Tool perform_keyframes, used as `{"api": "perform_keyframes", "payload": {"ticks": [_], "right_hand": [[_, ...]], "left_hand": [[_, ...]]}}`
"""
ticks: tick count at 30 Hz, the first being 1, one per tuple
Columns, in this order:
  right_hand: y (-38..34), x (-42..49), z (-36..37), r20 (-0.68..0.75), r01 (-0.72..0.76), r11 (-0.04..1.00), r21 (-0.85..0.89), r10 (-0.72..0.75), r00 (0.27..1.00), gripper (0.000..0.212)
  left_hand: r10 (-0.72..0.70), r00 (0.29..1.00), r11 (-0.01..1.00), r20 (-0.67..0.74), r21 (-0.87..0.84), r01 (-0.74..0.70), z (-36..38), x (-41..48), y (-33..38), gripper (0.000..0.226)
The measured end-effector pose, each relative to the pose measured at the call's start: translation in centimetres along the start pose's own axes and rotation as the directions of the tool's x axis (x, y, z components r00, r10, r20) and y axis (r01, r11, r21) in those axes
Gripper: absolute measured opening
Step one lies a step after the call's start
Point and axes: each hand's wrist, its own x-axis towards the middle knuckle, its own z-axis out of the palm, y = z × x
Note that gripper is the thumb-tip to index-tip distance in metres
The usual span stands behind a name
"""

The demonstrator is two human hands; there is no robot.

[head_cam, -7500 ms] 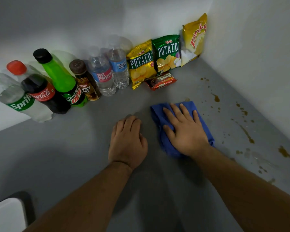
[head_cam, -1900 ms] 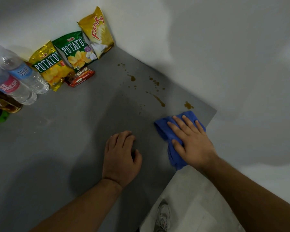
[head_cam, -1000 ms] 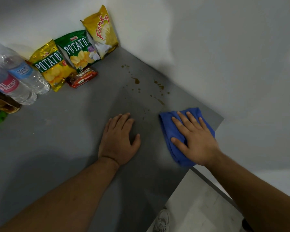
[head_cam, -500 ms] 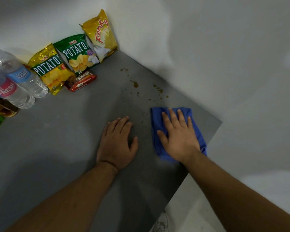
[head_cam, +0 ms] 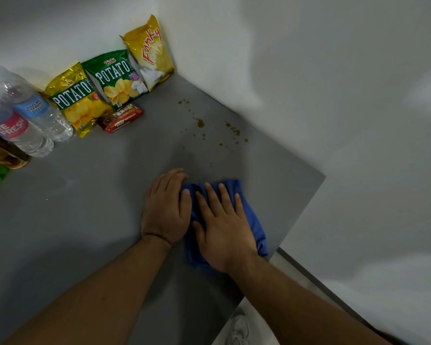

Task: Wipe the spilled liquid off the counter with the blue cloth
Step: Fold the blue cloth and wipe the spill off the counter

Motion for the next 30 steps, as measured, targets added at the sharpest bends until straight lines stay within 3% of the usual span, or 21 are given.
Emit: {"api": "perform_keyframes", "payload": {"ticks": [5,9,11,14,19,26,30], "right_hand": [[0.4,0.3,-1.2,0.031,0.023,0.974,0.225,-0.031,0.999,0.055],[5.0,0.7,-4.4,-0.061,-0.008,0.8,0.6,0.056,0.997,0.035],[8.3,1.4,-6.0,-0.208,-0.011,0.84,0.542,0.146,0.967,0.027],[13.2,3.3,-7.9,-0.307,-0.098,0.915,0.392,0.231,0.923,0.025],[17.9,5.9,-8.3,-0.277,-0.198,0.964,0.177,0.241,0.93,0.041],[18.5,6.2,-6.1,-0.297,-0.104,0.995,-0.004,0.098,0.95,0.05],[17.9,6.7,-6.5,-0.267,-0.129,0.991,-0.016,0.12,0.956,0.051]], "left_hand": [[-0.076,0.996,0.995,-0.037,-0.072,0.074,-0.2,0.0,-0.1,0.042],[-0.066,0.998,0.997,-0.013,-0.032,0.066,0.0,-0.1,0.0,0.044],[-0.053,0.999,0.999,0.006,0.006,0.053,0.2,-0.2,-0.1,0.045],[-0.026,0.999,0.998,0.023,0.061,0.024,0.6,-0.2,-0.4,0.043],[0.058,0.998,0.992,-0.005,0.109,-0.057,1.0,-0.1,-0.8,0.04],[0.258,0.966,0.941,-0.009,0.229,-0.249,1.1,-1.7,2.9,0.041],[0.114,0.975,0.961,0.189,0.228,-0.156,4.3,-5.6,8.6,0.065]]}}
